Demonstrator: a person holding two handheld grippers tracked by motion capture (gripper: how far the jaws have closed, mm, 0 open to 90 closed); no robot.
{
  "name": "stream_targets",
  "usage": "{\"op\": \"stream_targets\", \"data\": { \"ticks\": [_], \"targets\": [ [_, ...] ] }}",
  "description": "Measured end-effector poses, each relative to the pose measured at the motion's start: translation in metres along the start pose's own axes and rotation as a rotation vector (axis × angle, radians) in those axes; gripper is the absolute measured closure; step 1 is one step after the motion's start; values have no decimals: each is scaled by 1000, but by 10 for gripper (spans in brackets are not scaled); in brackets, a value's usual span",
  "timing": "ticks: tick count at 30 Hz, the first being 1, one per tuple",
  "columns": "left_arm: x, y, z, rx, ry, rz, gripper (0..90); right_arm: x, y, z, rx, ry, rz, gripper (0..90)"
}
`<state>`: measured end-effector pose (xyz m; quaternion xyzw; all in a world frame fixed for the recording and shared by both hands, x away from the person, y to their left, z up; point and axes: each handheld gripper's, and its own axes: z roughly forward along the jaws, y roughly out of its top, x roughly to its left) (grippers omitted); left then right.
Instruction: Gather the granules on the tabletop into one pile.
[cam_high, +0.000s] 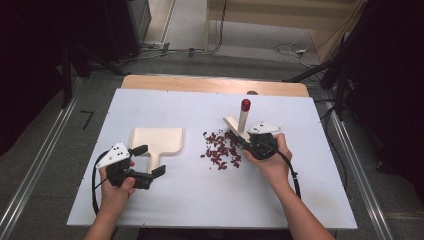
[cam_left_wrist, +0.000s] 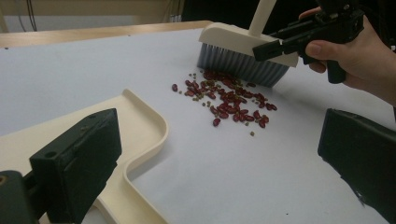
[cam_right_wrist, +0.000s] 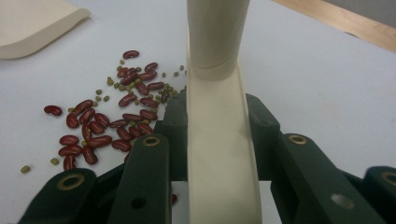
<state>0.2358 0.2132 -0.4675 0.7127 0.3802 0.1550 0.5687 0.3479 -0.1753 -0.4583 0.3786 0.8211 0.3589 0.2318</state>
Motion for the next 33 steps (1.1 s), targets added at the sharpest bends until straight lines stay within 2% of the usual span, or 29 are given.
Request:
{"op": "stream_targets", "data": {
  "ticks": [8, 14, 17, 19, 22, 25, 26, 27, 28, 30, 33],
  "targets": [
    [0, 0, -1, -2, 10, 6, 0, 9, 1, -3, -10, -16, -39, 659],
    [0, 0, -1, -2, 11, 7, 0, 5, 4, -12, -54, -32, -28, 660],
    [1, 0, -2, -5, 13, 6, 0, 6, 8, -22, -82, -13, -20, 660],
    [1, 0, -2, -8, 17, 4, 0, 12, 13, -30, -96, 39, -7, 659],
    [2, 1, -4, -13, 24, 4, 0, 31, 19, -37, -111, 138, -2, 659],
    [2, 1, -4, -17, 27, 3, 0, 55, 21, -35, -108, 243, 4, 659],
    [2, 1, -5, -15, 29, 6, 0, 70, 21, -30, -83, 303, 12, 659],
    [2, 1, -5, -14, 30, 6, 0, 70, 21, -30, -83, 303, 12, 659],
    [2, 1, -5, -15, 30, 6, 0, 76, 21, -26, -70, 325, 15, 659],
    [2, 1, -6, -17, 29, 4, 0, 86, 17, -14, -20, 362, 31, 659],
    [3, 0, -7, -19, 32, 4, 0, 85, 13, -7, 5, 346, 40, 660]
  ]
}}
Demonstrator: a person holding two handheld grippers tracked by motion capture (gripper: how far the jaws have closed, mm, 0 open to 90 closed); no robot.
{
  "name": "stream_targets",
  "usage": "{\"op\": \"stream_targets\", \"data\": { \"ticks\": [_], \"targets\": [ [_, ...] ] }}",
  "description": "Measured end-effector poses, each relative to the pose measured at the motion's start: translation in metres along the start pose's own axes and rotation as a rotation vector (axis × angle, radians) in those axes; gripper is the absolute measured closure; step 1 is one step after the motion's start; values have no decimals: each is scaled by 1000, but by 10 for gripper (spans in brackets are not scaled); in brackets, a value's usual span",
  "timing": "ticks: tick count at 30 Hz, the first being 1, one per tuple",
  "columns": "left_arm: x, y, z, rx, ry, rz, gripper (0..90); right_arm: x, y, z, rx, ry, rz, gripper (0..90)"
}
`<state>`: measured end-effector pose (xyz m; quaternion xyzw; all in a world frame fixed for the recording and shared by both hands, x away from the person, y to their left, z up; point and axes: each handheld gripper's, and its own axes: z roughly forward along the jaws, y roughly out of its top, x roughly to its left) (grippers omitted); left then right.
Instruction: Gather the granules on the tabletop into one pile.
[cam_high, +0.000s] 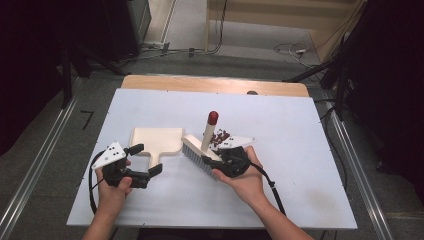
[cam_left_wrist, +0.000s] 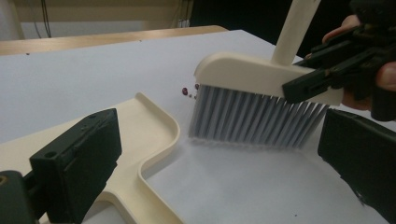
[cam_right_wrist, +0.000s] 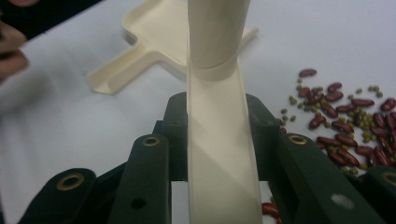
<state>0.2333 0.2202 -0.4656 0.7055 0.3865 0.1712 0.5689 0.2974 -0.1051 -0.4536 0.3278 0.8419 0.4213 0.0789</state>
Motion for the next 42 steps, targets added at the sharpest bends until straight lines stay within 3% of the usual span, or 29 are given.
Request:
{"op": "stream_targets", "data": {
  "ticks": [6, 24, 28, 33, 35, 38, 42],
  "targets": [
    [1, 0, 1, 2, 0, -6, 0, -31, -6, -4, -10, -66, 58, 660],
    [0, 0, 2, 8, -4, -3, 0, -72, -9, -20, -34, -160, 129, 660],
    [-1, 0, 3, 5, -6, -3, 0, -72, -7, -23, -51, -124, 140, 659],
    [-2, 0, 3, 8, -6, -6, 0, -57, 6, -22, -77, -101, 128, 659],
    [-2, 0, 3, 8, -4, -7, 1, -48, 12, -13, -76, -105, 125, 659],
    [-2, 0, 2, 3, -5, -9, 0, -40, 19, 6, -73, -108, 160, 659],
    [-2, -1, 2, 7, -11, -7, 0, -42, 23, 29, -68, -150, 223, 659]
  ]
}}
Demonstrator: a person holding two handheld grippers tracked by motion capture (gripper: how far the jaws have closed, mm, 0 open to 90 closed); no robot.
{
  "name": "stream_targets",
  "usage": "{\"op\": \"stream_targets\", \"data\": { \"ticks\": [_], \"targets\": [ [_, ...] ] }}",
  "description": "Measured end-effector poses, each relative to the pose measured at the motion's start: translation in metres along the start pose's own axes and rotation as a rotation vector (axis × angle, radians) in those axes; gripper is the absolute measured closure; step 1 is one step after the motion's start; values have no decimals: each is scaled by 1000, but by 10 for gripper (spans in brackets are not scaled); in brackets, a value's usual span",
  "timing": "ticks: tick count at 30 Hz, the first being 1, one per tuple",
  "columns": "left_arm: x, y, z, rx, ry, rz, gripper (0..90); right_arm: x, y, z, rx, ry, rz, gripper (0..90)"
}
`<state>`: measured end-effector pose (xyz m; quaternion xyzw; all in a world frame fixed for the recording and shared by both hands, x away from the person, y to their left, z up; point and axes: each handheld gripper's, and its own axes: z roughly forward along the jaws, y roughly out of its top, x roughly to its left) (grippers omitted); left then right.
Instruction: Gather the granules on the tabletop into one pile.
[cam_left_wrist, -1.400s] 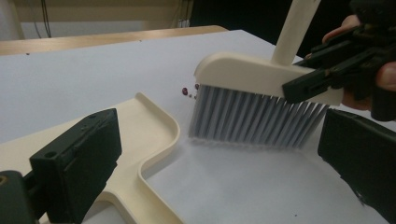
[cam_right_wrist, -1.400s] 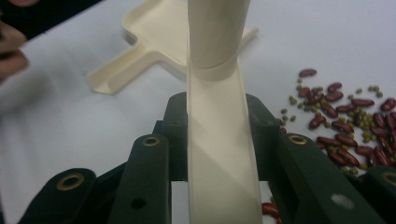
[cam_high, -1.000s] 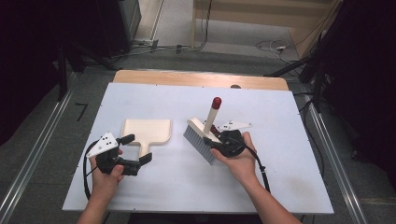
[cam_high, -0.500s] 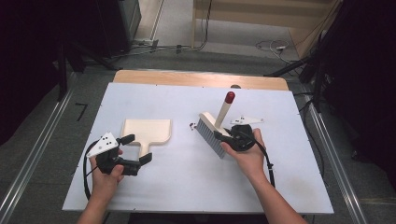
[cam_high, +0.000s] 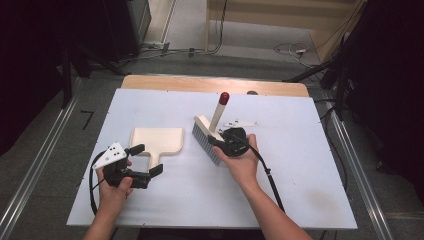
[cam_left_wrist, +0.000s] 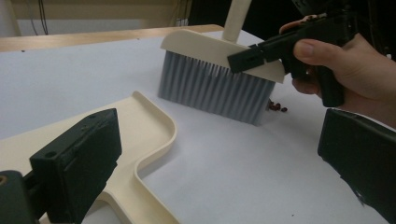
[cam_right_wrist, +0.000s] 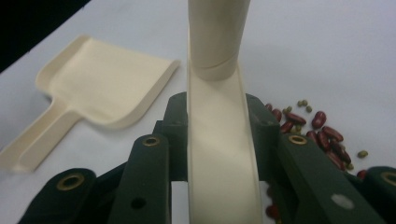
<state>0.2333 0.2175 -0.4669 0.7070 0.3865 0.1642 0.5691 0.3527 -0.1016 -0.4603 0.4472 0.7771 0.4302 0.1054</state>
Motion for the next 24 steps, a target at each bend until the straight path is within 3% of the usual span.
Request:
{"op": "stream_targets", "data": {
  "ticks": [4, 9, 24],
  "targets": [
    [0, 0, 1, 4, -4, 0, 1, -6, 2, 1, 13, -72, 21, 659],
    [0, 0, 3, 8, -5, 1, 1, -22, -2, -10, -2, -118, 49, 659],
    [-3, -1, 6, 18, -2, 5, 3, -46, -16, -36, -28, -188, 83, 659]
  ]
}}
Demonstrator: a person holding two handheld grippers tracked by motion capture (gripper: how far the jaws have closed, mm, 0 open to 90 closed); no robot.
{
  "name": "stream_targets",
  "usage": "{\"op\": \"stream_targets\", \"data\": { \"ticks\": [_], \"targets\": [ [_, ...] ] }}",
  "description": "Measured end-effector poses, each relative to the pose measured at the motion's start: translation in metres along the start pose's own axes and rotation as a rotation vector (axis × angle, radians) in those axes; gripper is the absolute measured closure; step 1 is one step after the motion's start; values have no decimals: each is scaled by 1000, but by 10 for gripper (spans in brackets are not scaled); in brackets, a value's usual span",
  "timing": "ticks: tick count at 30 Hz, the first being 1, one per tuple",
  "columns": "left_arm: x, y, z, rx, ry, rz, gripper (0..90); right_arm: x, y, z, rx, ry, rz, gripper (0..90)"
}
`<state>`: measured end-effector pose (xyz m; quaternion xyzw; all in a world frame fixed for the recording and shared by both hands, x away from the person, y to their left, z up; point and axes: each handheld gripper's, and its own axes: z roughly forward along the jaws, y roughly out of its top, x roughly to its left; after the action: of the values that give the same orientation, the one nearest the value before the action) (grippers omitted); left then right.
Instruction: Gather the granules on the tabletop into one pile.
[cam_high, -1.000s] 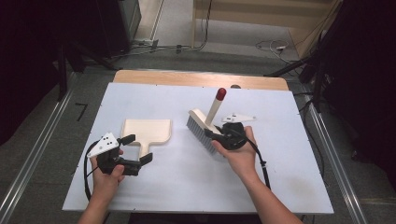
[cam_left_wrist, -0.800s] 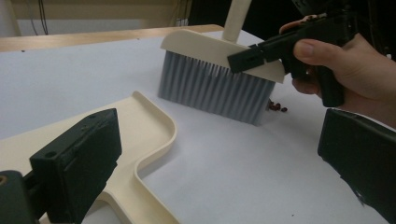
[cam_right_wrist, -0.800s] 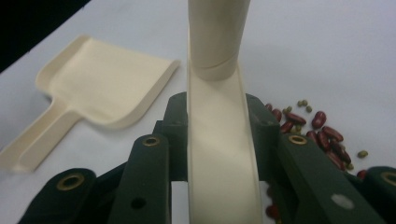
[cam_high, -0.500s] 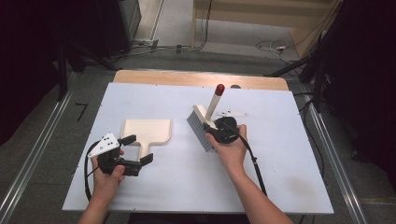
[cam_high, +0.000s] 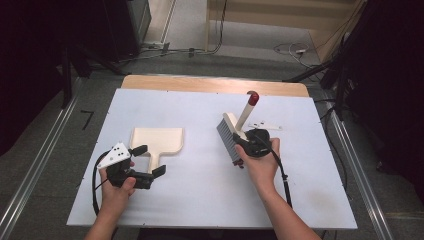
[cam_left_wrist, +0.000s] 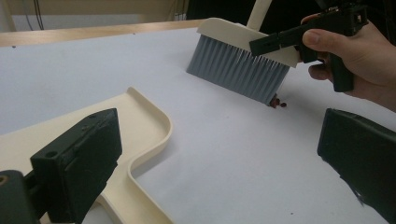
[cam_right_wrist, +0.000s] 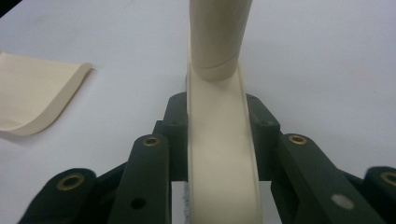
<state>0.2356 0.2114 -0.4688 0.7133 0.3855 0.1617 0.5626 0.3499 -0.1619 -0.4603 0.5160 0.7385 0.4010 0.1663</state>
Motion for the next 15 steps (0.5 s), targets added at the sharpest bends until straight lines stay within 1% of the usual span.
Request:
{"op": "stream_targets", "data": {
  "ticks": [1, 3, 5, 6, 7, 9, 11, 12, 14, 15],
  "targets": [
    [0, 0, 0, 2, 1, 1, 3, -2, 0, 0, -1, 8, 7, 659],
    [0, 0, 1, 7, 0, 4, 3, -6, 1, -2, -10, 73, 21, 659],
    [0, 0, 1, 6, 0, 3, 3, -7, 3, -5, -31, 125, -6, 658],
    [0, 0, 1, 6, 1, 2, 3, -7, 6, -8, -39, 144, -26, 658],
    [0, 0, 1, 4, 0, 0, 3, -8, 9, -12, -47, 171, -57, 658],
    [1, 0, 1, 2, 0, -1, 3, -10, 15, -23, -68, 226, -137, 659],
    [1, 0, 0, 1, 1, -3, 3, -15, 22, -35, -73, 288, -237, 659],
    [1, 0, 0, 2, 2, -3, 3, -19, 24, -40, -71, 328, -291, 659],
    [1, 0, 0, 1, 3, -5, 3, -29, 27, -49, -76, 406, -435, 659],
    [1, 0, 0, -2, 5, -4, 3, -33, 26, -54, -76, 433, -511, 659]
  ]
}}
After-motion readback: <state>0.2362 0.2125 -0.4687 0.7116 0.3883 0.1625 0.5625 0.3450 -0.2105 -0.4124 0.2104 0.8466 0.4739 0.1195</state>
